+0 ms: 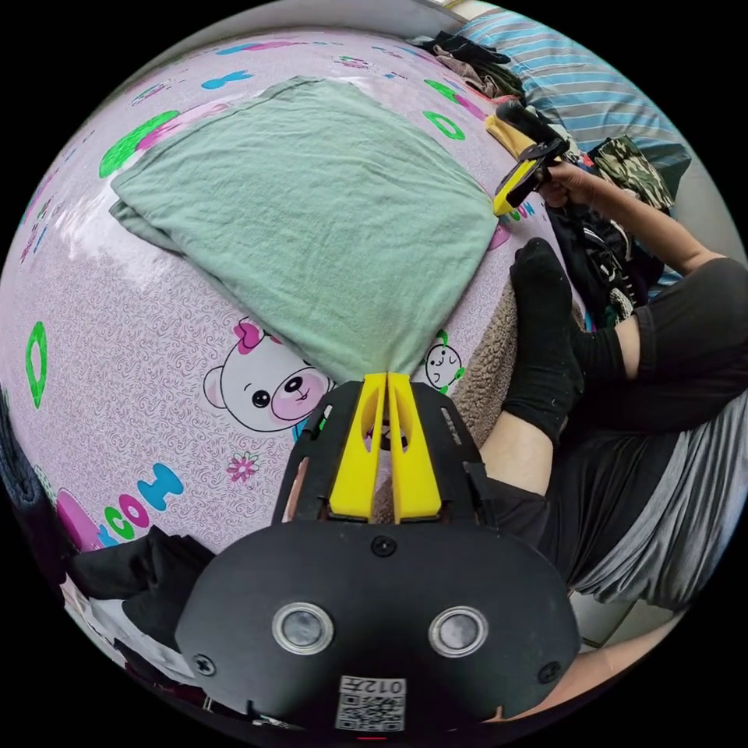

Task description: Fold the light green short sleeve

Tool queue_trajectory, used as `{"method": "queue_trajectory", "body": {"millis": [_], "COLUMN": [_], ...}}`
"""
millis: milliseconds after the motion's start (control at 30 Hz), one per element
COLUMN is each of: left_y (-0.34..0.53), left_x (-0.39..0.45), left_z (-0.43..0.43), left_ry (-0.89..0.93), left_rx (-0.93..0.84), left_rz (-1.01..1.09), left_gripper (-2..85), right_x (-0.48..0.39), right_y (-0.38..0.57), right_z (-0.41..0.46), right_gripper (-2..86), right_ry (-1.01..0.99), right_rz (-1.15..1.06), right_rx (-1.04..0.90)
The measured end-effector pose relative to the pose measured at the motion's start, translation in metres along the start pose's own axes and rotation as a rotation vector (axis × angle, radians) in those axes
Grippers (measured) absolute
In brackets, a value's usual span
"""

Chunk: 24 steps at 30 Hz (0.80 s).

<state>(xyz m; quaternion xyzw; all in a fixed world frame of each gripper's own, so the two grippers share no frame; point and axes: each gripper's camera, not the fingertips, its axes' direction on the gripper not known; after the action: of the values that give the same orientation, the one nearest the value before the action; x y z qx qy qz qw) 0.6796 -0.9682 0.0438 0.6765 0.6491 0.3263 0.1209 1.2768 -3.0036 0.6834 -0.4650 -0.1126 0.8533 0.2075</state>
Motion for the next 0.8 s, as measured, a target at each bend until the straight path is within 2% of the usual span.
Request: {"method": "queue_trajectory", "body": {"millis": [133,300,467,667,800], "left_y": [0.007,0.026,0.027,-0.005,-0.023], "left_x": [-0.018,-0.099,-0.168,-0.210,-0.226], "left_z": [-0.016,-0.065,-0.086,-0.098,-0.098], "left_ry": [0.076,0.229,0.247,0.226,0.229], "left_rx": [0.027,0.364,0.510,0.494,0.463], "left_rz": [-0.064,-0.354,-0.578,-0.609,-0.558], "left_gripper": [0.9,2.8,5.9,9.0,9.9], "right_x": [-0.007,-0.024,-0.029,0.001,0.029], "right_y": [-0.010,-0.051,-0.131,-0.208,-0.242], "right_z": [-0.016,-0.061,-0.101,-0.114,-0.120], "right_gripper": [-0.5,1.8,6.3,9.2,10.7], "right_ry": [0.045,0.113,0.184,0.246,0.252], "right_rz": [-0.018,-0.058,-0.074,-0.039,-0.018], "right_rx": [0.020,0.181,0.311,0.327,0.348]}}
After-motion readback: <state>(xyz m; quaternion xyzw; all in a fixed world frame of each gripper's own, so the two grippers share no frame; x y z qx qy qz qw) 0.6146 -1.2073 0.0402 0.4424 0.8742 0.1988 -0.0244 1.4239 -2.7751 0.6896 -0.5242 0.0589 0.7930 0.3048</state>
